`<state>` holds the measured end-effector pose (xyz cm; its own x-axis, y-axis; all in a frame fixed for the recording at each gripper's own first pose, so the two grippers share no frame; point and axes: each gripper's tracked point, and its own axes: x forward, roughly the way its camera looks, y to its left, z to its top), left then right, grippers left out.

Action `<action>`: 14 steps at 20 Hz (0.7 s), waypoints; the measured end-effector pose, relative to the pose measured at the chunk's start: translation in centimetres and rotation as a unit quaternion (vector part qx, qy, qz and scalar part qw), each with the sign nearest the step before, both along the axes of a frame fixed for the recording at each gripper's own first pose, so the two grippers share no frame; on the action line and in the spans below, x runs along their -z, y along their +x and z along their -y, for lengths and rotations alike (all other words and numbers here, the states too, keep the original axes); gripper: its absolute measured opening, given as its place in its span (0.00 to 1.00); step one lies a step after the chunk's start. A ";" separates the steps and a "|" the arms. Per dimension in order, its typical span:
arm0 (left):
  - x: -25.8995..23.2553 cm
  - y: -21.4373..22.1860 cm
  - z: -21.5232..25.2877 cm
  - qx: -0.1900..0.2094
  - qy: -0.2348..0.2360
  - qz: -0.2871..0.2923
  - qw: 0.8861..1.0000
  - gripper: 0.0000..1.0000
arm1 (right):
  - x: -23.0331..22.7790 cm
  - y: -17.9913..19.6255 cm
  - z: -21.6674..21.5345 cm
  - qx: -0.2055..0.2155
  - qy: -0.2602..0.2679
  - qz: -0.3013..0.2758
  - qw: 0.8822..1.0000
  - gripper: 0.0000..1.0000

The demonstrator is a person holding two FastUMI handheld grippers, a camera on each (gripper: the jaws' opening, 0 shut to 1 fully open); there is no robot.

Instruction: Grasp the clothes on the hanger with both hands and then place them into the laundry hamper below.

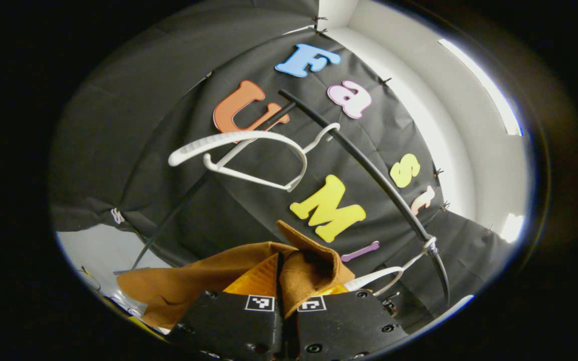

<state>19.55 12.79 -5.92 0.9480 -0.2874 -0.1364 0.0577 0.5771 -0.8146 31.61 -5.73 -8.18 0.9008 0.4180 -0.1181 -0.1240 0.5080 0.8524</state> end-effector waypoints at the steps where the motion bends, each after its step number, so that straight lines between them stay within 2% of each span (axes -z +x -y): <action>1: 0.6 -0.3 0.0 0.002 0.005 -0.005 1.000 0.08 | 0.7 -0.2 0.1 -0.001 0.001 -0.007 1.000 0.05; 7: 4.1 -1.8 0.0 0.004 0.017 -0.030 0.999 0.08 | 4.7 -1.5 0.0 -0.002 -0.009 -0.047 0.999 0.05; 10: 4.7 -3.9 1.5 0.019 -0.008 -0.024 1.000 0.07 | 6.8 -3.2 -0.7 -0.005 -0.012 -0.067 0.998 0.04; 14: 5.4 -6.0 3.6 0.037 -0.014 -0.015 0.999 0.08 | 9.6 -5.6 -2.4 -0.018 -0.021 -0.093 0.995 0.03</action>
